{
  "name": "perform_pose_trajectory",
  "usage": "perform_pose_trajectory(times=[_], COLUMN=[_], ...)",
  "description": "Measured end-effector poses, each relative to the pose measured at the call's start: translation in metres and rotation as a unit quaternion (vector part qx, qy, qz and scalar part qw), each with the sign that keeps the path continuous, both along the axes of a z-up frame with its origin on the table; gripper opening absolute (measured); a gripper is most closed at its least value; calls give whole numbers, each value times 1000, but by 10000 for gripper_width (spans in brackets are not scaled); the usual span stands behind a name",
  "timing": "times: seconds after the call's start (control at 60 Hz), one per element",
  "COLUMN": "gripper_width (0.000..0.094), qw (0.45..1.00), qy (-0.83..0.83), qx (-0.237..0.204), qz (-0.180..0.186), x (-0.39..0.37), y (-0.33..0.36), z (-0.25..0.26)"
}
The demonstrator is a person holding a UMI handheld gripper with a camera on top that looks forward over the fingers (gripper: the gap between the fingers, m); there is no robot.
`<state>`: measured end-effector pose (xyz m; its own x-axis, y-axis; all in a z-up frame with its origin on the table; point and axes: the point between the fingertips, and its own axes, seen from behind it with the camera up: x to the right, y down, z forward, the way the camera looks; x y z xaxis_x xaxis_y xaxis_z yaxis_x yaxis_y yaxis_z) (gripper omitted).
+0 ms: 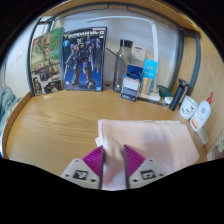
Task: Fold towel
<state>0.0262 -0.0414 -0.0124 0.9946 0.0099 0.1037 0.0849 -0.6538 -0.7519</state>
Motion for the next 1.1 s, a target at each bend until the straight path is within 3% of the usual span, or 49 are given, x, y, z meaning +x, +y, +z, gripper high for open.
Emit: perform_pose_trajectory(times=[0.067, 0.1, 0.267, 0.517, 0.633, 0.733, 0.75, 0.85, 0.867, 0.9, 0.95, 1.0, 1.1], gripper_width=[65, 42, 38, 36, 36, 36, 107, 142, 237, 277, 438, 661, 664], qw=[1000, 1000, 998, 992, 989, 987, 988, 989, 988, 988, 987, 987, 988], qy=[-20, -15, 53, 122, 117, 102, 96, 46, 41, 36, 29, 21, 29], qx=[4, -1, -26, 17, 9, -15, -16, -33, -39, -47, -44, -33, -7], qz=[7, 10, 13, -38, -85, -119, -123, -139, -141, -142, -149, -153, -150], x=[7, 7, 5, 102, 177, 234, 243, 288, 292, 298, 306, 312, 306], y=[2, 3, 3, 18, 15, 10, 10, 6, 5, 4, 4, 4, 6], z=[0, 1, 18, 116, 111, 78, 73, 39, 34, 26, 25, 35, 70])
